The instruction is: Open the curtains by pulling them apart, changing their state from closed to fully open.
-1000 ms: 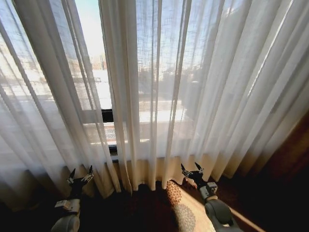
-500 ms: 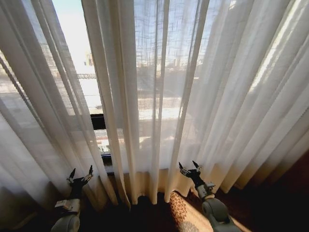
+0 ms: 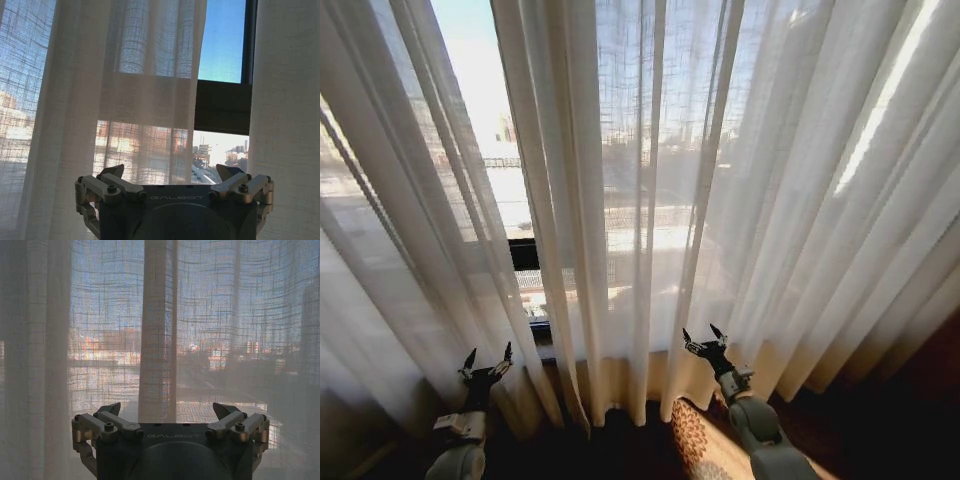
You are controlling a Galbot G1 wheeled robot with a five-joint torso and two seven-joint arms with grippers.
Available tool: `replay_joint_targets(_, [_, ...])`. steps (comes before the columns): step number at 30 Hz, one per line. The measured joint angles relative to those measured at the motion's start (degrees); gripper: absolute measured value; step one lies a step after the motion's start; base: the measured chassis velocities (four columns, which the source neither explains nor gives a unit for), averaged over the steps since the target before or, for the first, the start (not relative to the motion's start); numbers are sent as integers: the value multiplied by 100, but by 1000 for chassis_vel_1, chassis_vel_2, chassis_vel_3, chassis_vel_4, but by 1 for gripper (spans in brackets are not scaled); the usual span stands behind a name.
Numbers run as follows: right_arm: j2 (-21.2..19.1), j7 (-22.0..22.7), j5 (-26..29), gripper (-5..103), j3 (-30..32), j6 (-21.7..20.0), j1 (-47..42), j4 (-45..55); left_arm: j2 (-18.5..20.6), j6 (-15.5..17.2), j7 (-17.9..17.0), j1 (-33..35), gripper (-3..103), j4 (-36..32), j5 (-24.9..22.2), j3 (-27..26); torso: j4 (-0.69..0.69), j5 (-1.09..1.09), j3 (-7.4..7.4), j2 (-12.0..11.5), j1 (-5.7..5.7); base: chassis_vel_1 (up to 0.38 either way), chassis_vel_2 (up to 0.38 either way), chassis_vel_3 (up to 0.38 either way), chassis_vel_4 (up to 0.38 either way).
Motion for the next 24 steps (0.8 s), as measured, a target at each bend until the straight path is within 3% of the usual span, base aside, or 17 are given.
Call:
replay_joint_targets(13, [134,391,86,100,-602,-134,1307,-1247,0,0,0,1,100,0,0,0,0,1,-2,2,-6,-4,8,4,-6])
replay_joint_targets(23, [307,576,85,103,-843,-339,1796,-1357,0,0,0,2,100,0,0,0,1,1,-2,3,-6,0,0,0,0])
replay_joint_targets(24, [325,579,65,100,-847,-338,1795,-1356,0,0,0,2,100,0,0,0,0,1,-2,3,-6,0,0,0,0])
